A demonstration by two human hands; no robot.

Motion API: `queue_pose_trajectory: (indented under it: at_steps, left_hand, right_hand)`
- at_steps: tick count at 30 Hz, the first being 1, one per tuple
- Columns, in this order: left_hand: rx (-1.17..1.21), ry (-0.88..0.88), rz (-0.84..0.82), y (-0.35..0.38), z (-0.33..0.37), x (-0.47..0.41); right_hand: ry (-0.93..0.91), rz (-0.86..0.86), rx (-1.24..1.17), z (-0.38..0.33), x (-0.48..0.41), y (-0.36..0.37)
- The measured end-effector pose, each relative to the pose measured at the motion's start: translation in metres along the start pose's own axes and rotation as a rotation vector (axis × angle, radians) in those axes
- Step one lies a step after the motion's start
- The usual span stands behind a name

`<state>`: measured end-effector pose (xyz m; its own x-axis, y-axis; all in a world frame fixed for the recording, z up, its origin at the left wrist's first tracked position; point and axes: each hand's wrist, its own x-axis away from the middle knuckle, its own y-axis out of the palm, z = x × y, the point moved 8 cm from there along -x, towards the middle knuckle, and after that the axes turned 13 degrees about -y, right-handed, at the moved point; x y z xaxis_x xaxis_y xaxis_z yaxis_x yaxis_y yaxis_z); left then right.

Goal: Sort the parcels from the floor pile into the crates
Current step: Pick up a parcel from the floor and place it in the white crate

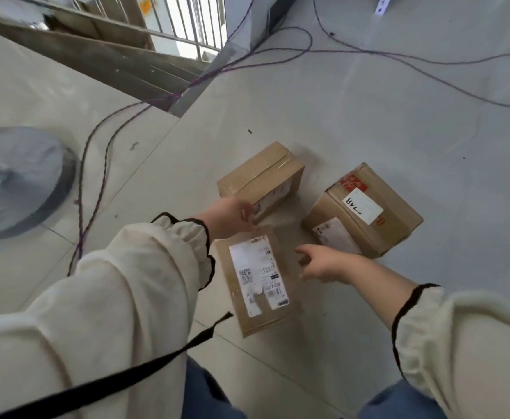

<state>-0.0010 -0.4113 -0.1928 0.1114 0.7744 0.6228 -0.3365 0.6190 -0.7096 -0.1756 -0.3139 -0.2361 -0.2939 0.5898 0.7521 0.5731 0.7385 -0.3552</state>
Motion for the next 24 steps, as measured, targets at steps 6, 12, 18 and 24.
queue_pose_trajectory:
  at_steps: [6, 12, 18, 24]
  left_hand:
    - [-0.404, -0.208, -0.238, 0.028, -0.065, 0.005]
    - [-0.367, -0.239, -0.294, 0.026, -0.069, 0.008]
    - [-0.340, -0.180, -0.266, 0.021, -0.059, 0.002]
    - [-0.273, -0.113, -0.170, 0.033, -0.045, -0.002]
  right_hand:
    - [0.051, -0.068, 0.050, 0.000, -0.009, 0.020]
    - [0.017, -0.100, 0.018, -0.020, -0.012, 0.036]
    - [0.334, -0.269, -0.202, 0.008, 0.011, 0.066]
    - [0.455, -0.204, -0.709, 0.008, 0.007, 0.077]
